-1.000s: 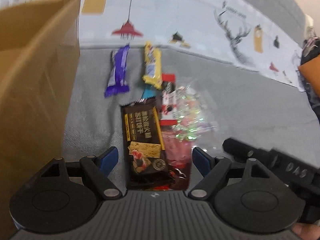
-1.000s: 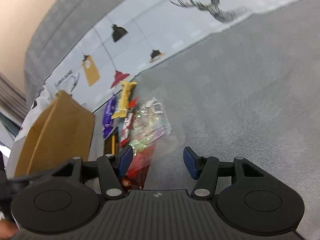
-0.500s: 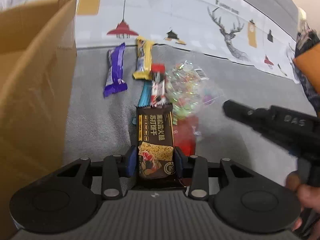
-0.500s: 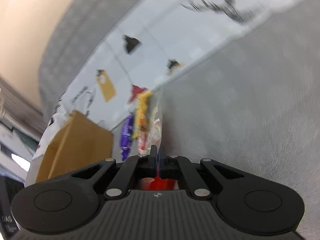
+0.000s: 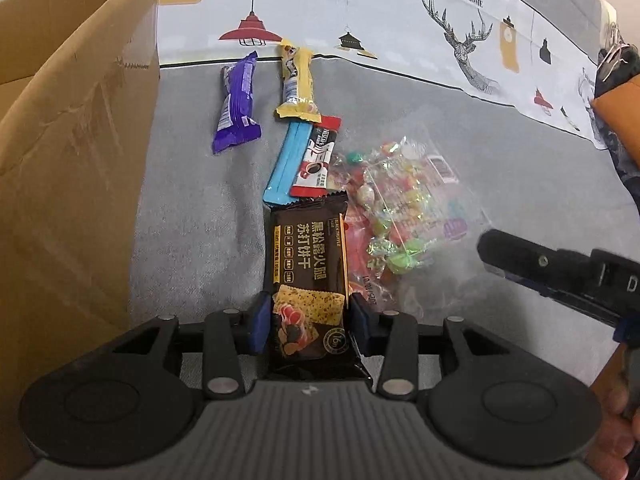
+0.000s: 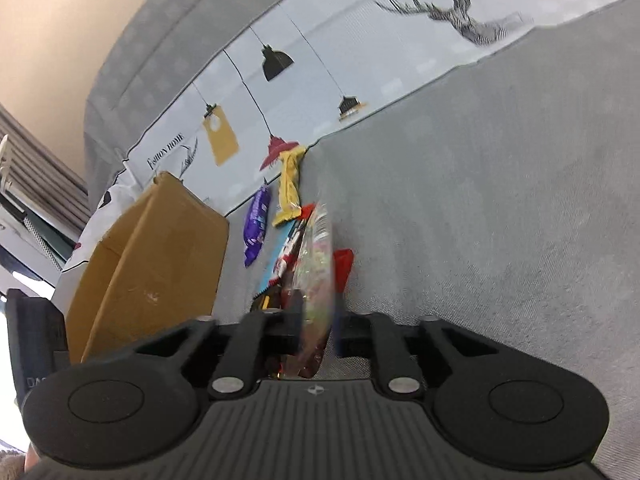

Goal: Organize snacks
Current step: 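Grasp the black biscuit bar with left tool while right tool grasps the clear candy bag, then lift both held snacks and carry them over the box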

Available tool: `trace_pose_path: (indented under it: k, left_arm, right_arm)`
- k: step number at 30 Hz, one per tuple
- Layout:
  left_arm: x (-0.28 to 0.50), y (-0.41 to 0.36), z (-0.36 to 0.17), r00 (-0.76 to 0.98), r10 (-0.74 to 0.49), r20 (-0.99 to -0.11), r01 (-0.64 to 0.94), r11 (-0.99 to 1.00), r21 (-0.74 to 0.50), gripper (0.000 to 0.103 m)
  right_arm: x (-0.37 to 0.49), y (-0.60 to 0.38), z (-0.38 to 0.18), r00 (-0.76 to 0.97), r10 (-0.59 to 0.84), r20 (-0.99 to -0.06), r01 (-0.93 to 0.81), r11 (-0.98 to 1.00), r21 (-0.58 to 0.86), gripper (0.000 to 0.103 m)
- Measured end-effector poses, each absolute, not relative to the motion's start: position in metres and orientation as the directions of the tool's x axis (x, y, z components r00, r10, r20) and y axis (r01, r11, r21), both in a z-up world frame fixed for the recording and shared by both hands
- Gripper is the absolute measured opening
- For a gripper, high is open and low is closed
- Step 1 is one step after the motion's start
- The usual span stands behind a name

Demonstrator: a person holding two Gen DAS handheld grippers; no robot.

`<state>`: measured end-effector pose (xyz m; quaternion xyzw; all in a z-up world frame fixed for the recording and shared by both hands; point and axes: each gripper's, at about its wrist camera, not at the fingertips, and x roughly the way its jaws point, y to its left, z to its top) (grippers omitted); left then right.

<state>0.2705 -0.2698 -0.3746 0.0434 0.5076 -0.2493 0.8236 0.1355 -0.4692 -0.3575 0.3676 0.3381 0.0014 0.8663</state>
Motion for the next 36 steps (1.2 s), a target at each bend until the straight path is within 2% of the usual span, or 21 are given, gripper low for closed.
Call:
trace_pose_path:
  k: [2,4,6,7,8,9,11,18,25,28,36]
  left_arm:
    - [0.269,-0.273,-0.375,0.373,-0.362,-0.854,0.469,0.868,-0.163,0.048]
    - [0.268,-0.276,-0.376,0.385,-0.353,-0.852,0.485,0.864,-0.139,0.048]
    - [0.268,-0.278,-0.376,0.399,-0.350,-0.847,0.489,0.863,-0.127,0.046]
    - [0.268,-0.277,-0.376,0.403,-0.350,-0.845,0.485,0.865,-0.127,0.044]
    - [0.268,-0.277,-0.375,0.403,-0.352,-0.845,0.485,0.865,-0.130,0.043]
    - [0.268,-0.277,-0.375,0.398,-0.357,-0.845,0.488,0.862,-0.134,0.043]
    - [0.267,-0.277,-0.371,0.397,-0.369,-0.841,0.493,0.858,-0.143,0.042]
    - [0.255,-0.275,-0.347,0.436,-0.405,-0.804,0.525,0.840,-0.138,0.042]
    - [0.261,-0.253,-0.355,0.396,-0.389,-0.832,0.471,0.864,-0.180,0.042]
    - [0.253,-0.246,-0.349,0.377,-0.418,-0.827,0.484,0.850,-0.209,0.042]
    - [0.224,-0.229,-0.296,0.442,-0.527,-0.726,0.548,0.799,-0.246,0.042]
  right_arm:
    - [0.141,-0.470,-0.363,0.778,0.268,-0.569,0.246,0.702,0.668,0.053]
    - [0.147,-0.472,-0.370,0.784,0.291,-0.548,0.252,0.658,0.710,0.055]
    - [0.156,-0.476,-0.380,0.788,0.305,-0.534,0.270,0.608,0.746,0.053]
    - [0.160,-0.477,-0.384,0.784,0.314,-0.535,0.279,0.592,0.756,0.044]
    - [0.164,-0.476,-0.388,0.776,0.318,-0.545,0.291,0.586,0.756,0.016]
    - [0.168,-0.474,-0.390,0.759,0.313,-0.570,0.303,0.606,0.736,0.007]
    - [0.170,-0.466,-0.385,0.756,0.292,-0.587,0.289,0.656,0.698,0.007]
    - [0.154,-0.459,-0.350,0.815,0.224,-0.534,0.220,0.733,0.644,0.006]
    - [0.128,-0.461,-0.329,0.844,0.164,-0.511,0.233,0.746,0.624,0.007]
    - [0.121,-0.451,-0.322,0.840,0.143,-0.523,0.236,0.771,0.591,0.007]
    - [0.086,-0.411,-0.285,0.828,0.039,-0.559,0.276,0.840,0.467,0.006]
